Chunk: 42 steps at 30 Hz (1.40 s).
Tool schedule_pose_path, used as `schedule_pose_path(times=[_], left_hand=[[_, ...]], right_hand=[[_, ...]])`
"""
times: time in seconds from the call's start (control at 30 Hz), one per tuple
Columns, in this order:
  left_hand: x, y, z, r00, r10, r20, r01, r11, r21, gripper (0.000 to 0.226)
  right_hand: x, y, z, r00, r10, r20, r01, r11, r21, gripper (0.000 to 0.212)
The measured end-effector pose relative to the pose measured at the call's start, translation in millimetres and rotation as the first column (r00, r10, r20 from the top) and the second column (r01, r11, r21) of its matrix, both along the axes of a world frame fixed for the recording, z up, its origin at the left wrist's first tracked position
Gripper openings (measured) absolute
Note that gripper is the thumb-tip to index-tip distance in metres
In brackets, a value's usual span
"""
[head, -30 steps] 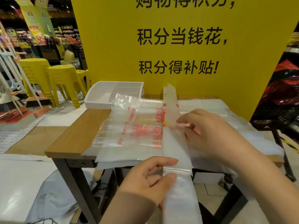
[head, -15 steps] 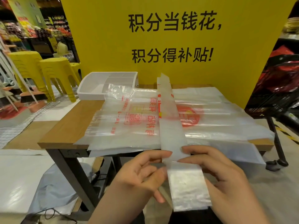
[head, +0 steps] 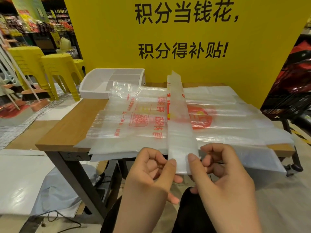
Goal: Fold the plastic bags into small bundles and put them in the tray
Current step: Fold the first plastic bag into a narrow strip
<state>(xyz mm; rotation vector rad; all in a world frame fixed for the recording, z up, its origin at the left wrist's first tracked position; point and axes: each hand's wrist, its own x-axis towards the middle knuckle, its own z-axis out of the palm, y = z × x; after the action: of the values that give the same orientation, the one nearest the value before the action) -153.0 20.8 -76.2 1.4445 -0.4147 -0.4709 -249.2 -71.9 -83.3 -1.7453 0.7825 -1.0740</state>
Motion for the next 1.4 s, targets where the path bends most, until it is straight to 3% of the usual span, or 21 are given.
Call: schedule_pose_path(times=[0.07,0.2,0.47,0.7,0.87,0.97,1.07,1.1,1.17,1.2,1.27,1.4], left_hand=[[-1.6,-1.0,-1.2,1.000,0.014,0.013,-0.014,1.000,-0.003,0.016],[-6.0,-3.0,-4.7,0.999,0.033,0.025,-0.032,0.999,-0.024,0.016],[-13.4,-4.6,-1.1,0.995,-0.066,0.075,0.069,0.997,-0.038,0.009],[-15.4,-6.2,6.1,0.993,-0.072,-0.089,0.061,0.991,-0.119,0.004],[-15.8,-4.2,8.8,0.997,-0.061,-0.051,0.058,0.997,-0.057,0.010],[-13.4,5.7,8.9,0.985,-0.150,0.088,0.147,0.988,0.038,0.013],[-4.6,29.6,12.2,0.872,-0.257,0.417,0.209,0.965,0.157,0.024],[2.1,37.7,16.5,0.786,-0.253,0.564,0.150,0.963,0.222,0.029],[17.4,45.8,25.7,0.523,-0.257,0.813,-0.045,0.944,0.328,0.044],[25.0,44.7,29.2,0.406,-0.287,0.868,-0.115,0.926,0.360,0.049],[37.5,35.6,35.2,0.284,-0.353,0.892,-0.179,0.894,0.411,0.050],[50.5,26.2,26.7,0.233,-0.515,0.825,-0.132,0.824,0.552,0.051]], right_hand=[[-2.3,3.4,3.4,0.998,0.022,-0.060,-0.023,0.999,-0.022,0.031],[-2.3,8.6,6.4,0.980,0.168,-0.106,-0.160,0.984,0.080,0.038],[4.7,9.6,8.0,0.964,0.241,0.112,-0.264,0.917,0.299,0.031],[2.6,5.6,11.2,0.935,0.306,0.180,-0.353,0.859,0.371,0.029],[0.4,4.1,12.9,0.925,0.347,0.156,-0.380,0.844,0.378,0.028],[-1.0,4.1,15.5,0.926,0.343,0.155,-0.377,0.844,0.381,0.030],[-6.5,2.4,22.8,0.926,0.331,0.183,-0.378,0.830,0.411,0.031],[-8.5,2.1,25.4,0.925,0.328,0.193,-0.380,0.824,0.419,0.031],[-11.2,3.2,31.3,0.921,0.330,0.208,-0.389,0.811,0.437,0.030],[-12.0,4.5,34.6,0.916,0.335,0.220,-0.400,0.799,0.450,0.030],[-13.4,7.3,40.7,0.905,0.346,0.247,-0.425,0.767,0.481,0.030],[-16.6,13.8,50.2,0.903,0.340,0.263,-0.430,0.700,0.570,0.028]])
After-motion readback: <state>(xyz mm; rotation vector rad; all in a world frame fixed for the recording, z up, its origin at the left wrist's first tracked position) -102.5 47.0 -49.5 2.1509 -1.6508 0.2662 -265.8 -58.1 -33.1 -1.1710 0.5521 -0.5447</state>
